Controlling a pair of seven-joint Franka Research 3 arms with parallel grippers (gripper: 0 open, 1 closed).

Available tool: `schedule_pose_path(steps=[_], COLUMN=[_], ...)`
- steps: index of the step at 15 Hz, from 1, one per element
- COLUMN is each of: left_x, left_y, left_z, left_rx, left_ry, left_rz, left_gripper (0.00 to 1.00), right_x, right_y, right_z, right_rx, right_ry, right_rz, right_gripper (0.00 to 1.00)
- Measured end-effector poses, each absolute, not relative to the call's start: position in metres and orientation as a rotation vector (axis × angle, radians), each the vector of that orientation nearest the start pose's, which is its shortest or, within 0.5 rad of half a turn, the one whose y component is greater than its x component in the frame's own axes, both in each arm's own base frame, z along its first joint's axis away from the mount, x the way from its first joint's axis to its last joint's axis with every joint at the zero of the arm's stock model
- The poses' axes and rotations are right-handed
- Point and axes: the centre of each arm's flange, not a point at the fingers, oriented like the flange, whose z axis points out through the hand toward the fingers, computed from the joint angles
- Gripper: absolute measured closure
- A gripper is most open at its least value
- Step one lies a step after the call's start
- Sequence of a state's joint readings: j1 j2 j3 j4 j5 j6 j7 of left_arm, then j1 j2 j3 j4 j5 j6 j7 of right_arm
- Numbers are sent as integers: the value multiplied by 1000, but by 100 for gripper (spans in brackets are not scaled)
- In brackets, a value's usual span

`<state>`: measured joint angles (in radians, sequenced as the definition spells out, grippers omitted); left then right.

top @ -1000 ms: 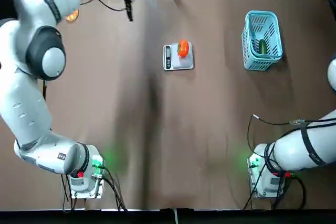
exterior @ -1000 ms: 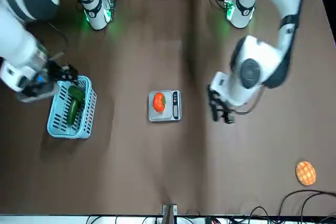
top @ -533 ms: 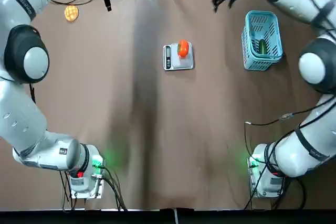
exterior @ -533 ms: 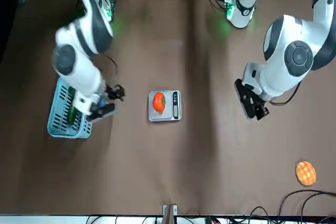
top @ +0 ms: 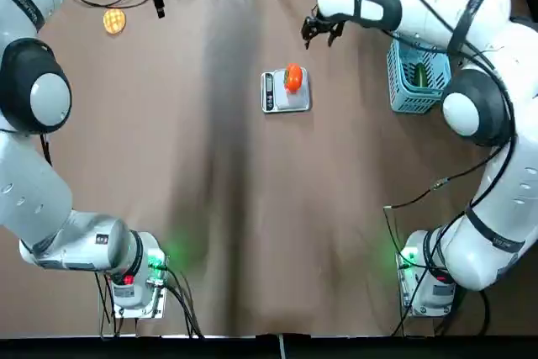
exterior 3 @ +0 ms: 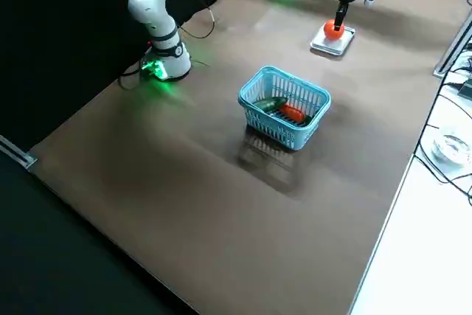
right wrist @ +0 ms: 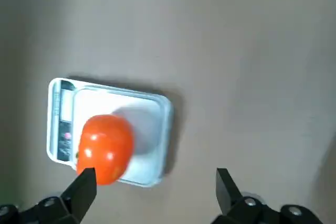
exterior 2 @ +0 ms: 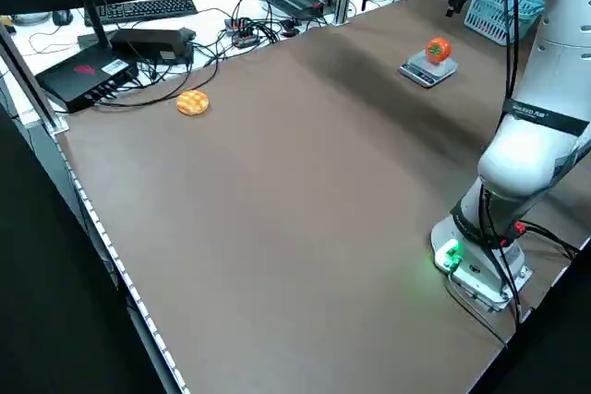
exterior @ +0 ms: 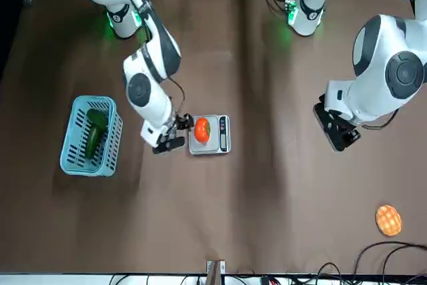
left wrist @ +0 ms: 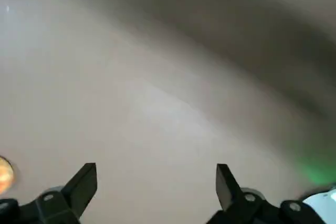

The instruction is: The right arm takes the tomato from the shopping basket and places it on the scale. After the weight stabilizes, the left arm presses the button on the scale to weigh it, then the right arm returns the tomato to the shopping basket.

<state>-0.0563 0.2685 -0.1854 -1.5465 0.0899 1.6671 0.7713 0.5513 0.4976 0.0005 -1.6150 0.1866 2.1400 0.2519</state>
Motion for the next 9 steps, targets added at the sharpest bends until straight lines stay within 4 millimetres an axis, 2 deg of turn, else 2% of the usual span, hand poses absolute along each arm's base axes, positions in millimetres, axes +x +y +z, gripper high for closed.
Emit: schedule_pose_path(steps=[4,6,9], left_x=[609,605,591], left_y=[-114,-101,-77], left_z=[498,519,568], left_rx=[-2886,-2933,-2972], left_ry=[1156,983,786], left_rz=[290,276,181], left_gripper=[0,0,0], right_x=[565,564,562], right_y=[406,414,418], right_z=[310,297,281], right_rx=[-2956,-2952,-2953], right_ry=[-314,-308,-312], right_rz=[7,-16,-20], right_gripper=[0,0,0])
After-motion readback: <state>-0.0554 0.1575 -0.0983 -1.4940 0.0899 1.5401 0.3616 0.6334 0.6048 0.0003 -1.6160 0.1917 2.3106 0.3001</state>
